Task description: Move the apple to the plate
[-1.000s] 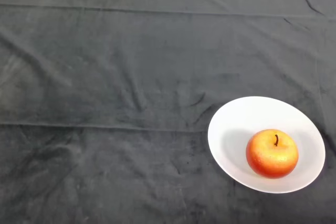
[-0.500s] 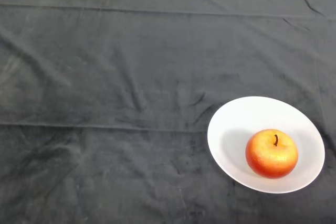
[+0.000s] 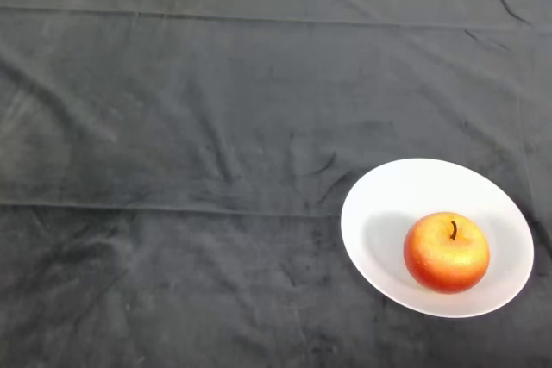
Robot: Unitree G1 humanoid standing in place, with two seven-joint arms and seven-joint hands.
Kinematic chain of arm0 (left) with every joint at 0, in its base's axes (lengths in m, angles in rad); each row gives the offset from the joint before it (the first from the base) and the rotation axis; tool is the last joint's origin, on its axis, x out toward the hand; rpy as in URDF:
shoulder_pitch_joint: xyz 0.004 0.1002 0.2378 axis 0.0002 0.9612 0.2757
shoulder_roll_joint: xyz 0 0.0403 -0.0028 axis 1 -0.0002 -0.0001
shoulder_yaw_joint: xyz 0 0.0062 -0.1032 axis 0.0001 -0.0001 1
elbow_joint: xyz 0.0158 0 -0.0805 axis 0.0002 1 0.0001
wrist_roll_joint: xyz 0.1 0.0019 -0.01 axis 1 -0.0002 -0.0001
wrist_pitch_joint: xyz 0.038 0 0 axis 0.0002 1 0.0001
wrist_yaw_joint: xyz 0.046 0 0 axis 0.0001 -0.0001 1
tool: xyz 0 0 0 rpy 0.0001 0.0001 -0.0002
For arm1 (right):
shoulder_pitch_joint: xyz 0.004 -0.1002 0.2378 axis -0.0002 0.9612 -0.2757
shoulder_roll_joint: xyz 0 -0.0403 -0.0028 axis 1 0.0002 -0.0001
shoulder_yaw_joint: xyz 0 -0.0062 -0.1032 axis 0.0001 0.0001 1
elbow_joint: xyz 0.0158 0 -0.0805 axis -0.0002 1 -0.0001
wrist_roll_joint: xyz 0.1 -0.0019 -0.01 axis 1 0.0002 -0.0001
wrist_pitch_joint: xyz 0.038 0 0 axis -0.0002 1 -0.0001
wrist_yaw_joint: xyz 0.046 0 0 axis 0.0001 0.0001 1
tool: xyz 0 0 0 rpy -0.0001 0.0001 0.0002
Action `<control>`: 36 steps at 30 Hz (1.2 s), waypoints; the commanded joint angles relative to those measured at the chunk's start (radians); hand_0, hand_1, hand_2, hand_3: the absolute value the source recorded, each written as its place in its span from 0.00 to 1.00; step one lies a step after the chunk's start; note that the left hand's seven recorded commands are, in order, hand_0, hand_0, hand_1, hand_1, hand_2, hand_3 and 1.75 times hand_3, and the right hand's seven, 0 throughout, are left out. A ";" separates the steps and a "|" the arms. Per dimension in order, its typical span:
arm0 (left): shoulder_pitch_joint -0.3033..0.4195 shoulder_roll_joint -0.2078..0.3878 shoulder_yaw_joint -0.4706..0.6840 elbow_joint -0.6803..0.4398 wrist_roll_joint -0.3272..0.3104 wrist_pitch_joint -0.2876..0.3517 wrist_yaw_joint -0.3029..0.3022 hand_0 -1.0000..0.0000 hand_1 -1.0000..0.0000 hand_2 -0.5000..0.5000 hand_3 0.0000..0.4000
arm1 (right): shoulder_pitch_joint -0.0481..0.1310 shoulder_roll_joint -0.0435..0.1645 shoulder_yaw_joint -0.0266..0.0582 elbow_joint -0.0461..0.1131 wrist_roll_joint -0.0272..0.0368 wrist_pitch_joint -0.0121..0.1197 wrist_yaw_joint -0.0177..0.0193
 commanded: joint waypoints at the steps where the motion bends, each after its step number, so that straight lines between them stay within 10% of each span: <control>1: -0.039 -0.013 0.060 0.002 0.016 0.015 -0.010 1.00 1.00 0.50 0.00 | -0.005 -0.017 -0.0159 0.009 0.0113 -0.006 -0.0030; 36: -0.040 -0.044 0.125 -0.022 0.062 0.045 -0.056 1.00 1.00 0.50 0.00 | -0.004 -0.016 -0.0157 0.006 0.0110 -0.006 -0.0040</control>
